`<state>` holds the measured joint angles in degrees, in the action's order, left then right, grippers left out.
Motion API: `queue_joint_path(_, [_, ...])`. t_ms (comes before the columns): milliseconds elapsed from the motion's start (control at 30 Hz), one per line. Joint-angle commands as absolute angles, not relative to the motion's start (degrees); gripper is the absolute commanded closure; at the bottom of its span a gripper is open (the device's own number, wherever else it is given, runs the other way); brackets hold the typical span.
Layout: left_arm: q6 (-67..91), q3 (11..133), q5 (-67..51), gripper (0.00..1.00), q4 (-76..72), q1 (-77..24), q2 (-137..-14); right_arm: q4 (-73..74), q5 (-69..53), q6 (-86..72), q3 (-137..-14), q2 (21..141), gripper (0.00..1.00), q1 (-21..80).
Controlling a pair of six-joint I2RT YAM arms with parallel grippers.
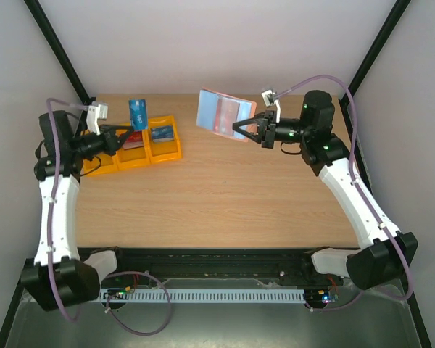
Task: Take the credit cards out of the card holder
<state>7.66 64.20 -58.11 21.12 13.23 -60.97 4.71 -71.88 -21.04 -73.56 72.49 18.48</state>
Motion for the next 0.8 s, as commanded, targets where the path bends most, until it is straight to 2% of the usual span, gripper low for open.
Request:
queue_joint_path(0, [-16.1,69.8,-53.4,0.97,41.6,13.7,-67.3,3.7,-71.4,-21.5,-73.5,72.6,0.98,18.6])
queue_joint_path(67, [-22.2,71.8,-45.2,0.97,43.5,12.4,-70.6,3.5,-71.5,-21.7,-73.4,72.8,0.98,18.6])
queue_joint_path(133, [-20.8,73.3,-36.3,0.97,41.0,12.0,-73.2,2.7,-71.5,-22.6,-73.2,72.8,0.98,18.6])
queue_joint_path(167, [-17.7,74.6,-35.4,0.97,40.0,12.2,-74.5,2.2,-71.3,-23.2,-72.9,72.8,0.98,18.6])
queue_joint_path(233, [-6.4,75.7,-37.2,0.97,36.7,12.2,-76.3,1.0,-70.9,-24.8,-72.5,72.6,0.98,18.5])
queue_joint_path(300, [13.2,72.3,-39.5,0.97,29.3,11.9,-75.3,-2.5,-69.9,-27.3,-71.5,72.1,0.98,18.5])
queue_joint_path(400, [47.9,58.1,-39.4,0.97,9.4,10.8,-69.6,-6.6,-68.6,-31.6,-70.3,71.4,0.98,18.6])
queue_joint_path(500, [51.9,55.9,-25.8,0.97,7.7,4.8,-68.7,-5.7,-68.0,-32.2,-71.3,71.8,0.98,18.5])
queue_joint_path(600, [58.9,55.3,-22.1,0.97,6.3,2.6,-72.7,-3.9,-66.5,-32.1,-72.5,71.7,0.98,18.5])
queue_joint_path(767, [71.6,53.7,-18.9,0.97,-6.2,0.1,-81.7,-5.5,-63.0,-34.2,-72.4,70.7,0.98,18.5])
